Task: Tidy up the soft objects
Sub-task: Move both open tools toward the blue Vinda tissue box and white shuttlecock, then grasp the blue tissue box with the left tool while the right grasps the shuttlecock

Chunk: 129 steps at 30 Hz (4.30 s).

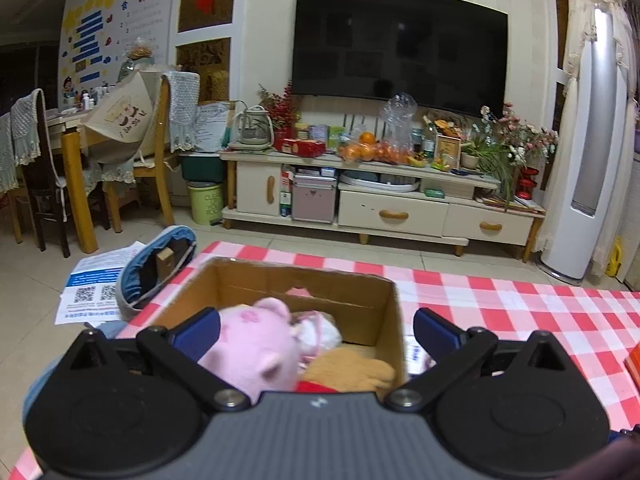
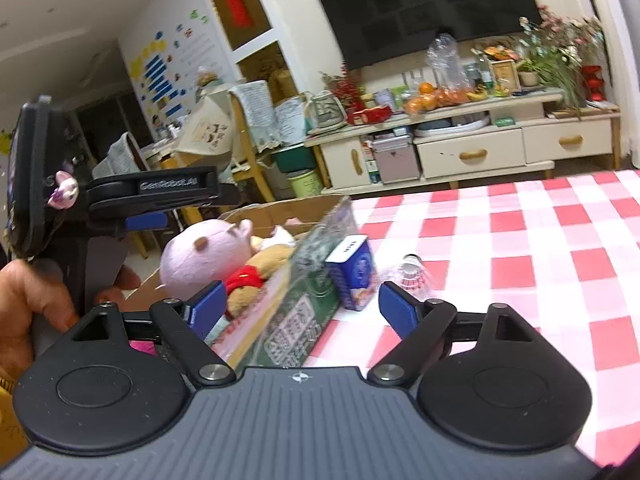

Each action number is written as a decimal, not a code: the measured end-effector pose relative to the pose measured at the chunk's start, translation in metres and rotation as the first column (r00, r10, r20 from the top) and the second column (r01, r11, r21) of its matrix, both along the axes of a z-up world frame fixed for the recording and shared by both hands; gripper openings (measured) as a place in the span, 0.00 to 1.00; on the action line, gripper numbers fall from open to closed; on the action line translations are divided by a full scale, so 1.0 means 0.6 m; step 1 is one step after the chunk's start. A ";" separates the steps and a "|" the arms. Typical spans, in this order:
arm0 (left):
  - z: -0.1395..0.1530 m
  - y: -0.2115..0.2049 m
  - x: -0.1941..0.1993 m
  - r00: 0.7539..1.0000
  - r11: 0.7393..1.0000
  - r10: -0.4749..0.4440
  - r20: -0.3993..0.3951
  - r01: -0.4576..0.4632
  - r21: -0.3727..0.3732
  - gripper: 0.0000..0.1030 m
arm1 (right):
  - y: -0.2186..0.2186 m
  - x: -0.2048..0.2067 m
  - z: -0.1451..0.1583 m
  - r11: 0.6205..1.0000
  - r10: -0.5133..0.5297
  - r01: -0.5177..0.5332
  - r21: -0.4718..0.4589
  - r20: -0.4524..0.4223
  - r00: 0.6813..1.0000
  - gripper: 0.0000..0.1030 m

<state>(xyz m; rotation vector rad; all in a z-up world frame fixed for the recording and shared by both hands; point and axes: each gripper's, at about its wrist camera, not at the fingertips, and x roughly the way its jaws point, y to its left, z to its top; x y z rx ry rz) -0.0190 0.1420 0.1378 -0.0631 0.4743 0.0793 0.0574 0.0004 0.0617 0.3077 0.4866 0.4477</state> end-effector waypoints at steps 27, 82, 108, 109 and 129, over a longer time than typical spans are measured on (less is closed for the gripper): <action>-0.007 -0.075 0.009 1.000 1.000 -0.011 -0.009 0.011 -0.003 0.99 | -0.029 0.016 -0.025 0.987 -0.159 0.160 -0.003 -0.099 0.982 1.00; -0.061 -0.172 0.000 0.997 0.997 -0.053 -0.055 0.057 0.060 0.99 | -0.046 0.106 -0.071 0.937 -0.215 0.179 -0.299 -0.090 0.973 0.03; -0.175 -0.256 0.072 0.971 0.966 0.237 -0.029 -0.232 0.110 0.99 | -0.212 0.053 -0.074 0.936 -0.304 0.269 -0.226 -0.140 0.942 0.61; -0.176 -0.254 0.076 0.970 0.965 0.243 -0.031 -0.238 0.108 0.99 | -0.212 0.051 -0.071 0.936 -0.303 0.268 -0.227 -0.133 0.944 0.65; -0.198 -0.274 0.164 0.997 0.991 0.054 -0.061 -0.046 0.124 0.99 | -0.280 0.036 -0.062 0.921 -0.387 0.373 -0.111 -0.159 0.908 0.98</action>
